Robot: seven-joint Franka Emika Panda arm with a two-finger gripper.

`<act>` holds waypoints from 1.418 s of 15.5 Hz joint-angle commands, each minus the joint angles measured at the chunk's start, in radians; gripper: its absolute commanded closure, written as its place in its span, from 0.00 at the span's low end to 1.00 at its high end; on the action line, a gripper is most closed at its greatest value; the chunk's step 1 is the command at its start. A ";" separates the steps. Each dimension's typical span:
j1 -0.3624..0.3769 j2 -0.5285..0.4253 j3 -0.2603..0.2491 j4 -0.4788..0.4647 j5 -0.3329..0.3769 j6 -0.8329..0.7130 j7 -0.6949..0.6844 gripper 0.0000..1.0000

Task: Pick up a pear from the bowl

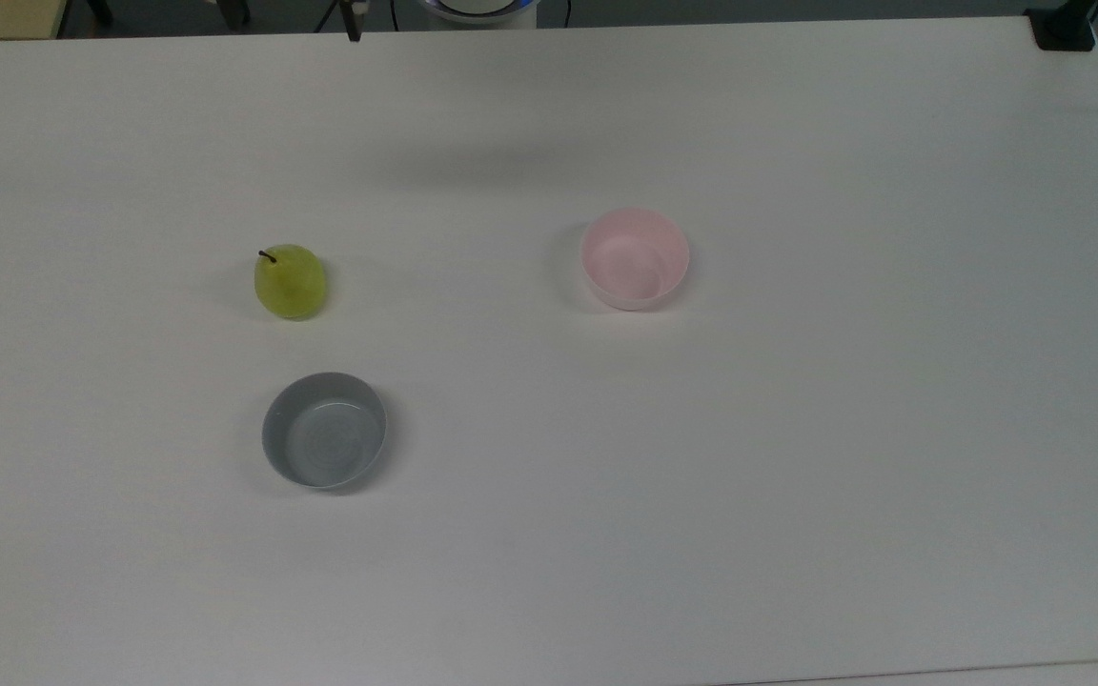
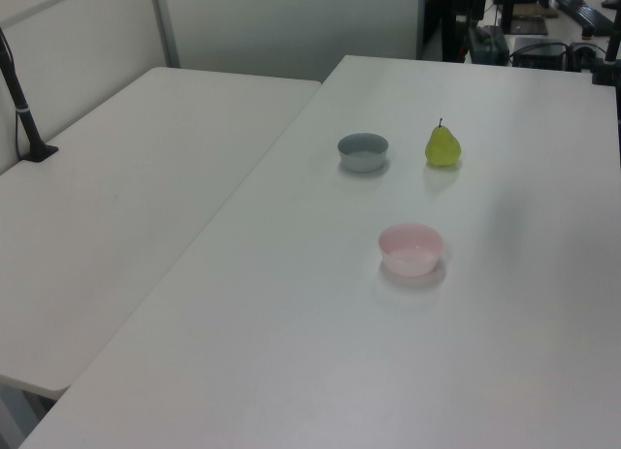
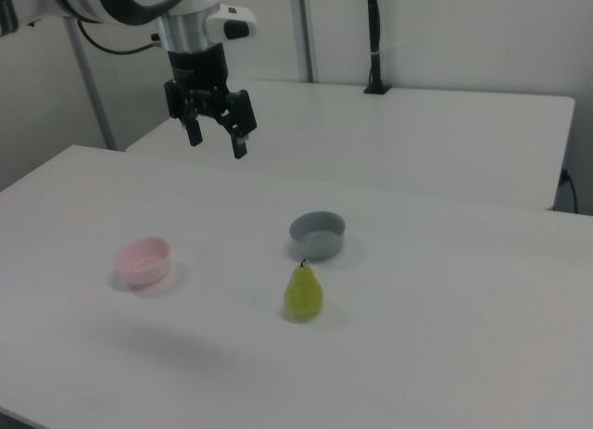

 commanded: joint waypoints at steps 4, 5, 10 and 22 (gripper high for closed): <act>0.011 -0.062 0.005 -0.112 -0.010 0.090 -0.025 0.00; -0.007 -0.062 0.024 -0.112 -0.007 0.091 -0.060 0.00; -0.056 -0.064 0.068 -0.112 -0.006 0.092 -0.079 0.00; -0.061 -0.065 0.076 -0.112 -0.007 0.087 -0.079 0.00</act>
